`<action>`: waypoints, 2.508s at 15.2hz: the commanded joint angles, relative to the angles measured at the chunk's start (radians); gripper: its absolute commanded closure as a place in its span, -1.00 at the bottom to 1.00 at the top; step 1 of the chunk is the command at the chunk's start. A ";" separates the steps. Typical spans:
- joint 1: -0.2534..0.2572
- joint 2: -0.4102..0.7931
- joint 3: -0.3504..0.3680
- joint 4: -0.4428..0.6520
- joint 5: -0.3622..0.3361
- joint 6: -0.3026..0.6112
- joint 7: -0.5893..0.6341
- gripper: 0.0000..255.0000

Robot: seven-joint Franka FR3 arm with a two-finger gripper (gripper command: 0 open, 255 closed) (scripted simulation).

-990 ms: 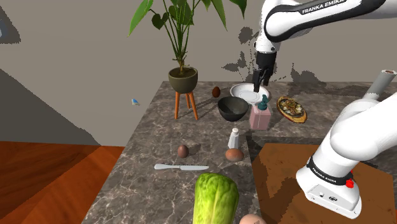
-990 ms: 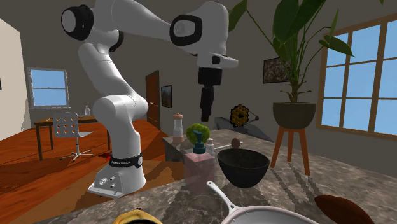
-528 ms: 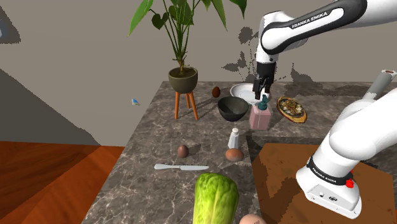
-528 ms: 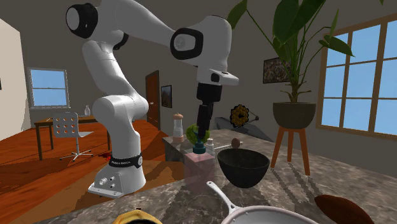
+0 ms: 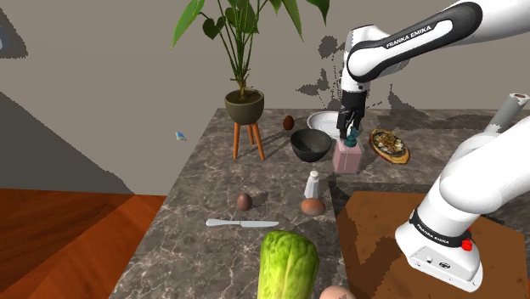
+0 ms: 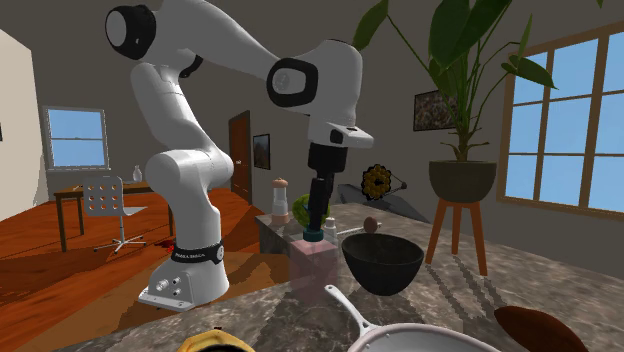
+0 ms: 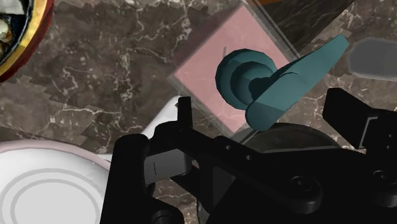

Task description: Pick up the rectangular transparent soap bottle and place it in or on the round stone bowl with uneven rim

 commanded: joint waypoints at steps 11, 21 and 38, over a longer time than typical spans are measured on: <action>0.000 0.000 0.000 -0.001 0.000 0.000 0.000 1.00; 0.000 -0.044 0.009 0.077 0.001 -0.121 0.007 1.00; 0.004 -0.080 0.025 0.279 0.008 -0.359 0.016 1.00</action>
